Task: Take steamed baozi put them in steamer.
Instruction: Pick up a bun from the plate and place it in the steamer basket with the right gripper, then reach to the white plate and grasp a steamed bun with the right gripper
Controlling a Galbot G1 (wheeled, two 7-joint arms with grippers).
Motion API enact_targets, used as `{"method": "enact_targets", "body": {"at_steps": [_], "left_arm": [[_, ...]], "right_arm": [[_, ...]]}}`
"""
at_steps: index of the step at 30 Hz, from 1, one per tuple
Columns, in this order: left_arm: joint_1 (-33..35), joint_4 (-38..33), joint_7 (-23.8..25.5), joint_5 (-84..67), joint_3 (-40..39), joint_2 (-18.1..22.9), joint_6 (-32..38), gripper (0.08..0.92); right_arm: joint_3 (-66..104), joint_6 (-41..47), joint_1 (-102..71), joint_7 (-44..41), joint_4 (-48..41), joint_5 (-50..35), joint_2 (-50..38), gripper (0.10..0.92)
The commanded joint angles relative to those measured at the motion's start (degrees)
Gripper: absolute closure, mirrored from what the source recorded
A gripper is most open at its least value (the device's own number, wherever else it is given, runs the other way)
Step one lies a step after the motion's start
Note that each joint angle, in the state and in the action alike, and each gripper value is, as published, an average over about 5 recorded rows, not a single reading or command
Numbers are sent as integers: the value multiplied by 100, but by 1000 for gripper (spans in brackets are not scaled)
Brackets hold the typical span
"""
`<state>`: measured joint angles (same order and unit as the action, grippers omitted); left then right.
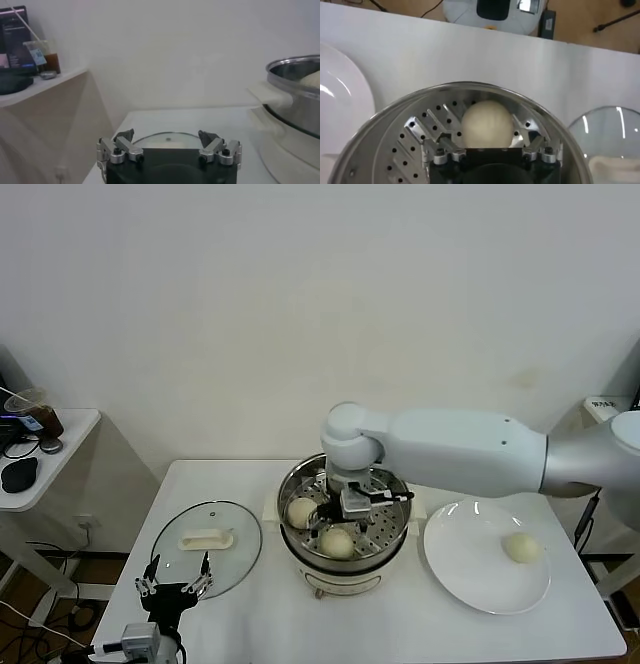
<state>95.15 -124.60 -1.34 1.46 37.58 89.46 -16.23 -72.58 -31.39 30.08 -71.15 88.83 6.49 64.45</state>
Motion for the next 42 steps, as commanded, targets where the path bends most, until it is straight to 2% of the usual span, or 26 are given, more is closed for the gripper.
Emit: {"method": "enact_targets", "body": {"at_steps": [1,6,10,13,19,23,30,35,42], "left_arm": [[21,-29,5,2,3,-16,-2,177],[-8,-2,13,-49,-22,-51,-18,177],[-25,-7,46,-198,-48,-77,-87,177],[-8,-30,62,-272,-37,-78,-115,177],[60,-25,59,-393,77,-107,-122,177],[103,-23,62,-431,170,-117,-124,177],[195,22,53,-417,197,-122,-122,177],[175,47,-3,-417,225,-90,-111,177],[168,141,-14,-400,262,-58,-107,177]], "right_arm": [[415,963,627,-38,220,-984,-1088,203],[613,2734,812,-7,43,-2697,-2187,203],[1037,3837,517,-36,-366,-3157,-3014,203],[1314,4158,158,-275,-588,-2744,-3539,203],[2352,4657,-1414,-754,-186,-569,-4427,203],[3644,4661,-3096,-736,-87,180,-4728,203],[4993,3984,-4711,-628,-1084,1086,-4419,203],[5076,3614,-4767,-523,-1806,1372,-4011,203],[5058,3398,-4673,-383,-2195,1731,-3577,203]]}}
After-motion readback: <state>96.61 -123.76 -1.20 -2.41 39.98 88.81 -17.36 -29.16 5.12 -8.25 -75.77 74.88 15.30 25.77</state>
